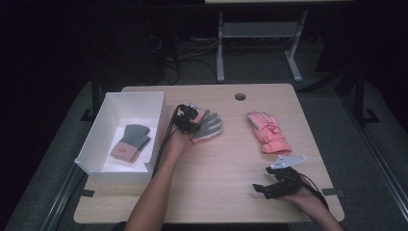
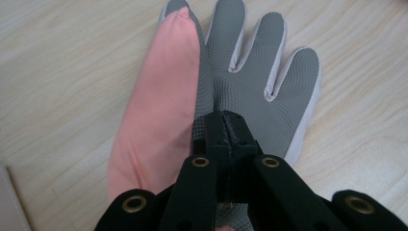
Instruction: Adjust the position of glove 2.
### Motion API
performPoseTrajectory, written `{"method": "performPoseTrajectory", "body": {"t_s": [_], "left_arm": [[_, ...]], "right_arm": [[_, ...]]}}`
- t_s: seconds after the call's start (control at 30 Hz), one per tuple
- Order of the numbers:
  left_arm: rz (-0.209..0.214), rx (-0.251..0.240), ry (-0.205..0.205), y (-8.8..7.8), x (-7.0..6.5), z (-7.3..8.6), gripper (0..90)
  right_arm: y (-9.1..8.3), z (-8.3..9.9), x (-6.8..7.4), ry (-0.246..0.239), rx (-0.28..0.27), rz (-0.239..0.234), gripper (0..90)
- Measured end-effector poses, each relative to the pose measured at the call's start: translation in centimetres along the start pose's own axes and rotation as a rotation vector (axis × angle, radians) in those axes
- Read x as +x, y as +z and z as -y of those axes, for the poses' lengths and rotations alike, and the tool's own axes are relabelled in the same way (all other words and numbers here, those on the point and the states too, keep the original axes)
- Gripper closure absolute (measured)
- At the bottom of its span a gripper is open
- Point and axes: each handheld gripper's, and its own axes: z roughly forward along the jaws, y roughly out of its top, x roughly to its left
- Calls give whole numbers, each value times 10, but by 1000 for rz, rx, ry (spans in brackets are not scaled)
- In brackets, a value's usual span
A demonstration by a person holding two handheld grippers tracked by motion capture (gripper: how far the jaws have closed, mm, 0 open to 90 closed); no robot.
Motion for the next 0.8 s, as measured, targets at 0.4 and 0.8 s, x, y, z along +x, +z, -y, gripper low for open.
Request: {"method": "performPoseTrajectory", "body": {"t_s": [0.4, 0.8], "left_arm": [[121, -5, 13, -2, -18, 8, 897], [253, 8, 80, -11, -48, 19, 897]], "right_arm": [[0, 0, 0, -1, 1, -1, 139], [1, 0, 0, -7, 2, 0, 139]]}}
